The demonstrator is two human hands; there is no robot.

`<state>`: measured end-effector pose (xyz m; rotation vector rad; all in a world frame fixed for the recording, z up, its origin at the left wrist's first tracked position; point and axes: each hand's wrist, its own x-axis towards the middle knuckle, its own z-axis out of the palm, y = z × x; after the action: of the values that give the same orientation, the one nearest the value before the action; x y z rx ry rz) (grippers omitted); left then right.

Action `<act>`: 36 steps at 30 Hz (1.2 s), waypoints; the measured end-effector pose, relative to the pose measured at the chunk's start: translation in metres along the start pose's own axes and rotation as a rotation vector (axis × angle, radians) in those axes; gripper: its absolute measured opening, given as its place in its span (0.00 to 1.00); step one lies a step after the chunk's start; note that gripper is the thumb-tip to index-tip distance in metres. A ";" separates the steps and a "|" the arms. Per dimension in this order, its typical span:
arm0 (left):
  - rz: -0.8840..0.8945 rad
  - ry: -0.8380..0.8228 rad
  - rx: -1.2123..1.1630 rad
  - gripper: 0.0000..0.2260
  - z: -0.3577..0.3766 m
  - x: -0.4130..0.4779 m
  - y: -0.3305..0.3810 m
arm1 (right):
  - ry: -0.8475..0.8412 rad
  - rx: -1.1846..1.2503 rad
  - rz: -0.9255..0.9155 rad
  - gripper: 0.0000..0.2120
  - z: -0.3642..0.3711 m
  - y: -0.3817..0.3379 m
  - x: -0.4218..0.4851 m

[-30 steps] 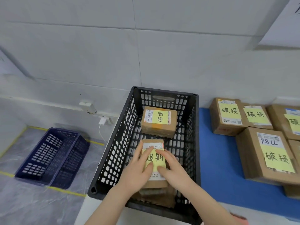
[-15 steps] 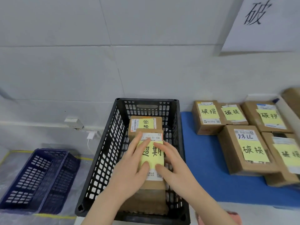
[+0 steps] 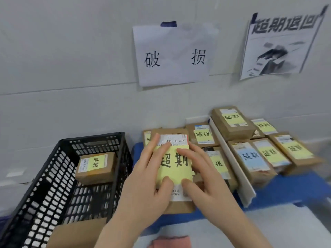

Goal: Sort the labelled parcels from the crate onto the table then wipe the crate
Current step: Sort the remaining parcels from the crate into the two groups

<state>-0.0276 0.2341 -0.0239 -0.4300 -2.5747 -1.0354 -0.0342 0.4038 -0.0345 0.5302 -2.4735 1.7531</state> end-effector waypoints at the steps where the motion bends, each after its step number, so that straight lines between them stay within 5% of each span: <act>1: 0.012 0.000 -0.011 0.31 0.016 0.003 0.018 | 0.014 -0.008 0.006 0.28 -0.022 0.003 -0.009; 10: 0.032 -0.013 -0.064 0.31 0.108 0.031 0.116 | 0.095 -0.119 0.024 0.28 -0.150 0.021 -0.047; 28: 0.228 0.028 0.004 0.31 0.190 0.143 0.169 | 0.245 -0.091 -0.085 0.27 -0.267 0.069 0.011; 36: 0.022 -0.116 -0.011 0.31 0.322 0.269 0.205 | 0.197 -0.082 0.018 0.27 -0.403 0.157 0.093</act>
<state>-0.2499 0.6444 -0.0077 -0.5343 -2.6602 -1.0469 -0.2286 0.8006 -0.0120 0.3132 -2.4073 1.6157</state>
